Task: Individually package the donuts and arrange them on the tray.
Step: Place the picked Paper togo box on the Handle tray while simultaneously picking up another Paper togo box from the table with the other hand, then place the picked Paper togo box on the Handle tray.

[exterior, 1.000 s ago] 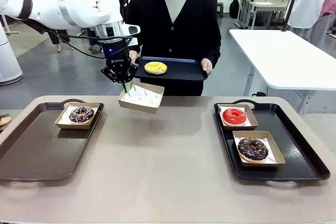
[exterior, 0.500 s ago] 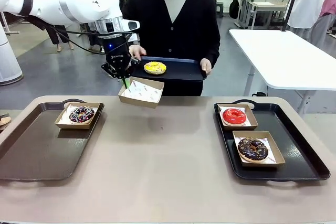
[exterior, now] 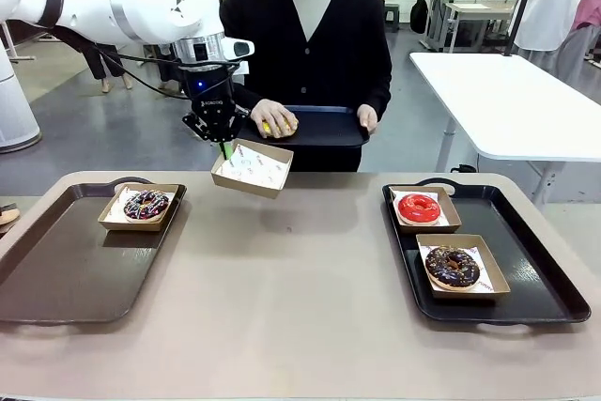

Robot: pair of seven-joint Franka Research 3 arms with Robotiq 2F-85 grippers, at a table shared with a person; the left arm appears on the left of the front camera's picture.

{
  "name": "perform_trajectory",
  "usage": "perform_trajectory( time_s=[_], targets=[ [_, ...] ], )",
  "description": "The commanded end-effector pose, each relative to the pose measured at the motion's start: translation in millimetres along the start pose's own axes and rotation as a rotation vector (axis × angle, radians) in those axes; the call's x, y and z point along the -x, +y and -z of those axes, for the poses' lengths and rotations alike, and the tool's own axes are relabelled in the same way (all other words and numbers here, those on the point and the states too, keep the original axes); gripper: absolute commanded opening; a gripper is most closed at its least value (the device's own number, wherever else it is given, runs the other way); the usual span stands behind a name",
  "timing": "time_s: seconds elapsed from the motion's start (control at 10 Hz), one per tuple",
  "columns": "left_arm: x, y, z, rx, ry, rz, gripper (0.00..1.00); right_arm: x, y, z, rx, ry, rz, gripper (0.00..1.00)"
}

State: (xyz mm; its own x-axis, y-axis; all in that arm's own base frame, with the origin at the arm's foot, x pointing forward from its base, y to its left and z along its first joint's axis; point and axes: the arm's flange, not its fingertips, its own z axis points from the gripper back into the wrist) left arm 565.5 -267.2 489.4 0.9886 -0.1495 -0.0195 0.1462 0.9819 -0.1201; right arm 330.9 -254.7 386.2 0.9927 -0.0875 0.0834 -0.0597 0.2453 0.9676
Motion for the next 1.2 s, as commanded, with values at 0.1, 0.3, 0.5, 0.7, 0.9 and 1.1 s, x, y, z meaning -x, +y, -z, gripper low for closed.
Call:
perform_trajectory(
  time_s=[0.1,0.3,0.5,0.7,0.9,1.1],
  targets=[
    [-1.2,3.4,-2.9,0.019,0.011,-0.009,0.00,0.3,-0.8,0.1,-0.002,-0.001,0.003,1.00],
    [-1.2,3.4,-2.9,0.019,0.011,-0.009,0.00,0.3,-0.8,0.1,-0.002,-0.001,0.003,1.00],
    [-1.2,3.4,-2.9,0.019,0.011,-0.009,0.00,0.3,-0.8,0.1,-0.002,-0.001,0.003,1.00],
    [-1.2,3.4,-2.9,0.019,0.011,-0.009,0.00,0.3,-0.8,0.1,-0.002,-0.001,0.003,1.00],
    [-1.2,3.4,-2.9,0.019,0.011,-0.009,0.00,0.3,-0.8,0.1,-0.002,-0.001,0.003,1.00],
    [-1.2,3.4,-2.9,0.019,0.011,-0.009,0.00,0.3,-0.8,0.1,-0.002,-0.001,0.003,1.00]
  ],
)
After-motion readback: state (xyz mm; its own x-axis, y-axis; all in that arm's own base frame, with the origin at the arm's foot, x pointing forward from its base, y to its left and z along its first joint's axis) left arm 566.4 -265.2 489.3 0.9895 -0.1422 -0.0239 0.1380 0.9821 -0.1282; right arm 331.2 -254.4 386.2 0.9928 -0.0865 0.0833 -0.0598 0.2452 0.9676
